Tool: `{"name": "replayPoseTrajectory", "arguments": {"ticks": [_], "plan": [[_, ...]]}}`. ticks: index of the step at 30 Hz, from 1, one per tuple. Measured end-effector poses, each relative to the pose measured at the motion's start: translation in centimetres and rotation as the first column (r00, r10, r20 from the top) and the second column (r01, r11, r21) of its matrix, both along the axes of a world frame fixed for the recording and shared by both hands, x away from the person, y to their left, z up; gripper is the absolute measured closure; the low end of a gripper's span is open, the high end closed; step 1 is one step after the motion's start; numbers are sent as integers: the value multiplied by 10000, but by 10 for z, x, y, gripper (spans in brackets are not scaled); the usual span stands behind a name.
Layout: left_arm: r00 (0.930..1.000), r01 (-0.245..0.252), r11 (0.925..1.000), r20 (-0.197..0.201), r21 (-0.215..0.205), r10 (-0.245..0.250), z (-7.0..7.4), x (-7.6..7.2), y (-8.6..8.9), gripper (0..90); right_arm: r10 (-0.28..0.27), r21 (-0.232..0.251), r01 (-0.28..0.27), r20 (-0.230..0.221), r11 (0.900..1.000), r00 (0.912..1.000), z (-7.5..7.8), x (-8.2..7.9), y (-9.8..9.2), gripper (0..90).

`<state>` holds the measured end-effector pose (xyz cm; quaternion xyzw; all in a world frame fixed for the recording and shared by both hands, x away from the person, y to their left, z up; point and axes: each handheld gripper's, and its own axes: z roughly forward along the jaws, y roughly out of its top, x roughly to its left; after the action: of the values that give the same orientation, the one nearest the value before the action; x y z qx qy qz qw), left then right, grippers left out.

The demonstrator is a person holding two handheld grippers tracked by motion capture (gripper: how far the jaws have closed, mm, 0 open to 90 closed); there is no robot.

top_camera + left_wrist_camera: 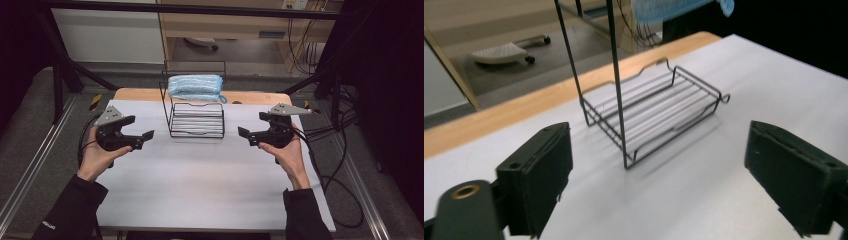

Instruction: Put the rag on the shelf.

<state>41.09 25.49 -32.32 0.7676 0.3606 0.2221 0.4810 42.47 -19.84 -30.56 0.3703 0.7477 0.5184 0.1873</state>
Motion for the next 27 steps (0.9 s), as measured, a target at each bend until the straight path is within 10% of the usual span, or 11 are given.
{"name": "replayPoseTrajectory", "arguments": {"ticks": [27], "plan": [[9928, 148, 9994, -1196, 309, -110, -99, -33, 31, 80, -20, -339, -31, -1489, 9994, 9889, -114, -46, -73, 7]]}}
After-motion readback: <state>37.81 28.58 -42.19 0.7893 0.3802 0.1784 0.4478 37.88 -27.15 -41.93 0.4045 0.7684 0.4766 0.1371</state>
